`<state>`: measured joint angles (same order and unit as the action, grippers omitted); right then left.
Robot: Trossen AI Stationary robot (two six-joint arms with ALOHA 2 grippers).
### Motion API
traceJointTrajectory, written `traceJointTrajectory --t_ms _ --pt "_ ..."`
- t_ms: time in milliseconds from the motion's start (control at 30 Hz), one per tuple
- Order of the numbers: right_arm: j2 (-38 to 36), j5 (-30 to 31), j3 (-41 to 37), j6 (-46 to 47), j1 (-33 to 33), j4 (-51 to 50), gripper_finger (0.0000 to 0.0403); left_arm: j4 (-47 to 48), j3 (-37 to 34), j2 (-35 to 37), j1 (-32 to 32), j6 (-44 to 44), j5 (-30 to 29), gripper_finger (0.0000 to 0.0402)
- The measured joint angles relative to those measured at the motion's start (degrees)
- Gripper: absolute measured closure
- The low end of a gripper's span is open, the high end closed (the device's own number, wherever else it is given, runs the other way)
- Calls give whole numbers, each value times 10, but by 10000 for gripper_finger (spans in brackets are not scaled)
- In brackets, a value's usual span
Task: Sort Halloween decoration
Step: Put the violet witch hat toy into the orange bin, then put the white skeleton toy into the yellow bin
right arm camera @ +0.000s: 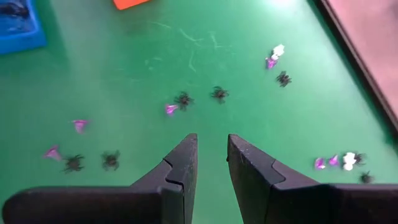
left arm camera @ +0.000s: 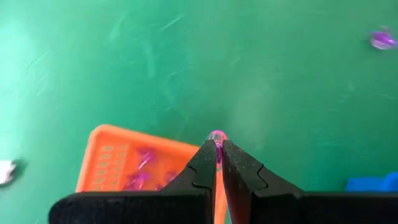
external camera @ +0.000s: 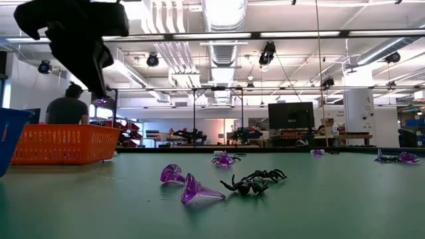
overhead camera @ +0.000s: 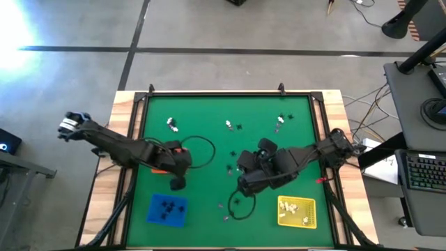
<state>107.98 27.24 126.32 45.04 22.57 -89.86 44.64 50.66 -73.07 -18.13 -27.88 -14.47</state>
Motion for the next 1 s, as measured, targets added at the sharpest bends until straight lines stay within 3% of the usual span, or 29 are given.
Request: traceJointTrajectory --t_ms 267,533,867,1000 --pt "0 -1 0 -62 -41 1 321 3 -94 95 39 -12 -2 402" --pt "0 -2 0 -115 -81 1 321 3 -175 131 92 -47 -1 386" --pt "0 -3 0 -177 -137 1 321 4 -182 132 123 -52 -1 346" --pt "0 -3 0 -205 -157 1 321 4 -163 132 142 -80 -32 338"
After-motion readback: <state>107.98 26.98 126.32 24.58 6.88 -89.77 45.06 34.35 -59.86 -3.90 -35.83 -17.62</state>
